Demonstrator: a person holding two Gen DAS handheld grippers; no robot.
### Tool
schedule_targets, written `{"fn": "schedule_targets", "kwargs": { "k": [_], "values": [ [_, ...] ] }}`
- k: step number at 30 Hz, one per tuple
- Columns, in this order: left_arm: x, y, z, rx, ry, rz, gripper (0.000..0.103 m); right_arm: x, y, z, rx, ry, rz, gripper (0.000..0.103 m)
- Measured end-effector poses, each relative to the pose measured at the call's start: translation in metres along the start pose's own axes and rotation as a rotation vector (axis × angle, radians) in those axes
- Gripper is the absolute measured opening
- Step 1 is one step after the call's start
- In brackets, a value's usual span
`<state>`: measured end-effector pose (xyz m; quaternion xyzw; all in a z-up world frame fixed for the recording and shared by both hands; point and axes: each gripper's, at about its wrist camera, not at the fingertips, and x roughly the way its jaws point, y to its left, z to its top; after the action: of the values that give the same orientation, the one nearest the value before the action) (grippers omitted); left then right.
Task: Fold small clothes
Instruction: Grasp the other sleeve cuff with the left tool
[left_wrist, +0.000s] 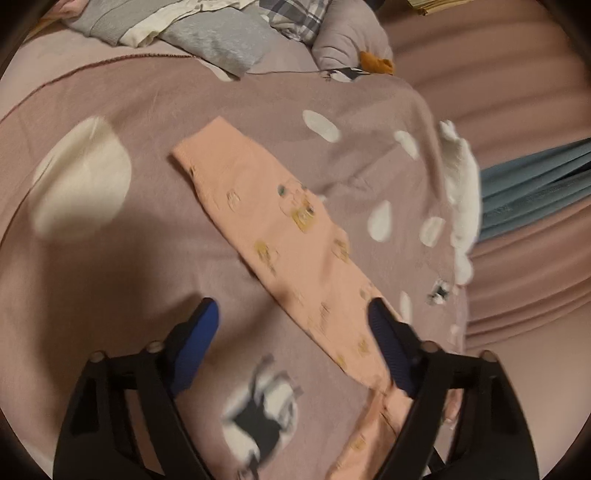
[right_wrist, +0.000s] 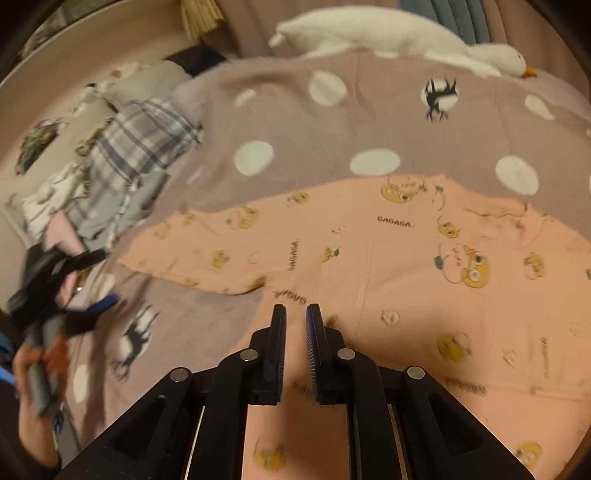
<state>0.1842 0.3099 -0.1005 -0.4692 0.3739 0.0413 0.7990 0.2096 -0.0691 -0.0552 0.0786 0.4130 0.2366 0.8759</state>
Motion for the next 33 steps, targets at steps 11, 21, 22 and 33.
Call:
{"fn": "schedule_targets", "kwargs": {
  "k": [11, 21, 22, 33],
  "values": [
    [0.024, 0.010, 0.024, -0.061, -0.059, 0.036, 0.061, -0.034, -0.015, -0.029, 0.074, -0.018, 0.080, 0.013],
    [0.036, 0.002, 0.044, 0.006, -0.075, 0.148, 0.003, -0.050, -0.018, -0.048, 0.101, -0.035, 0.062, 0.013],
    [0.034, 0.003, 0.042, 0.013, -0.076, 0.140, 0.003, -0.050, -0.020, -0.050, 0.111, -0.034, 0.065, 0.013],
    [-0.001, -0.039, 0.032, 0.199, -0.099, 0.019, 0.003, -0.062, -0.040, -0.071, 0.207, -0.033, 0.046, 0.013]
  ]
}}
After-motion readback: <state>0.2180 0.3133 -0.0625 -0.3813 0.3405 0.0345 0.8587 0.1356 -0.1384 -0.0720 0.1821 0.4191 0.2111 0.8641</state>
